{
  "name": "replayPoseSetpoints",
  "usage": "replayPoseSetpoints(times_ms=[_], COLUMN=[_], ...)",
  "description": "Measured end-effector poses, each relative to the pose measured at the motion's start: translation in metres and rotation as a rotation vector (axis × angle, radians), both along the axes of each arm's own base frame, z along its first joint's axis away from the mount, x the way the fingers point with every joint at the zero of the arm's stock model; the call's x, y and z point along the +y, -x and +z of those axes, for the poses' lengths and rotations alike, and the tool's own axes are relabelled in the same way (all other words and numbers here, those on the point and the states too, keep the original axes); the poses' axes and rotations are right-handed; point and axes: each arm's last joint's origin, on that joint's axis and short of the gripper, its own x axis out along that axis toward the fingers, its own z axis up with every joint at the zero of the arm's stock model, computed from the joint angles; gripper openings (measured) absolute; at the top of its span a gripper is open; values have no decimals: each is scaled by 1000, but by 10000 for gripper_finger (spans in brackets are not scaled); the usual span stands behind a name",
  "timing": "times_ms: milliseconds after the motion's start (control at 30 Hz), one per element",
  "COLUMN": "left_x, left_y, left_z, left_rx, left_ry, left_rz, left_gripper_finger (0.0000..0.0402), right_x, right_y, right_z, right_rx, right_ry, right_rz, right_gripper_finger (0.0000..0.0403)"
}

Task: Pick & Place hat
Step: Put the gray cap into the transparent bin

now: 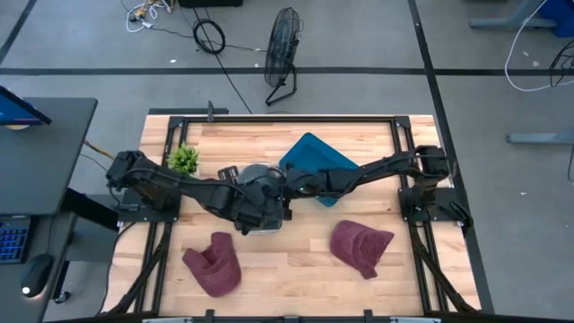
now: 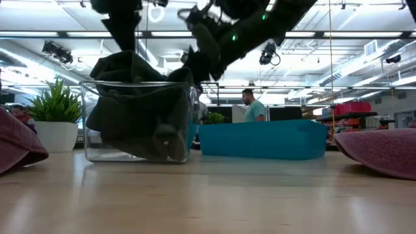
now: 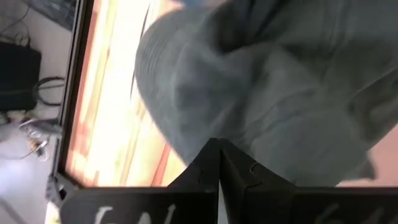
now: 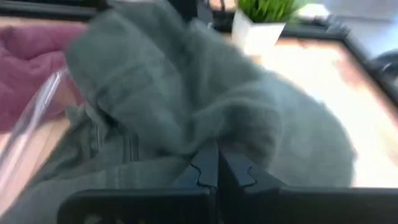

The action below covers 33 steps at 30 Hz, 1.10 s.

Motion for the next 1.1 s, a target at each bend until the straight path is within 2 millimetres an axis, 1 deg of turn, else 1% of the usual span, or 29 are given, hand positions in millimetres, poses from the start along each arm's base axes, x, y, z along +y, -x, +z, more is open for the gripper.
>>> replayPoseSetpoints(times_ms=[133, 200, 300, 500, 600, 667, 800, 933, 1033, 1100], left_x=[2, 3, 4, 5, 7, 10, 17, 23, 24, 21], left_y=[4, 6, 4, -5, -10, -9, -1, 7, 6, 1], left_z=[-6, -9, -14, -34, -47, -59, -85, -103, -103, -96], left_rx=[22, 22, 16, -17, -46, -46, -20, 17, 21, 21], left_ry=[-6, -6, 13, 121, 173, 199, 232, 250, 253, 245], left_rz=[55, 83, 87, 27, 11, 8, 48, 77, 67, 16], left_gripper_finger=[3, 3, 3, 3, 3, 3, 3, 3, 3, 3], right_x=[0, 0, 1, 2, 2, 2, 4, 9, 13, 16], right_y=[-5, -6, -5, -5, -6, -6, -2, 7, 18, 26], right_z=[-24, -32, -39, -38, -36, -35, -25, 1, 19, 29], right_rx=[68, 104, 150, 131, 113, 102, 91, 57, 65, 83], right_ry=[-60, -65, -70, -95, -97, -93, -92, -94, -70, -46], right_rz=[5, 8, 16, 50, 56, 62, 70, 87, 101, 96], right_gripper_finger=[0, 0, 0, 0, 0, 0, 0, 0, 0, 0])
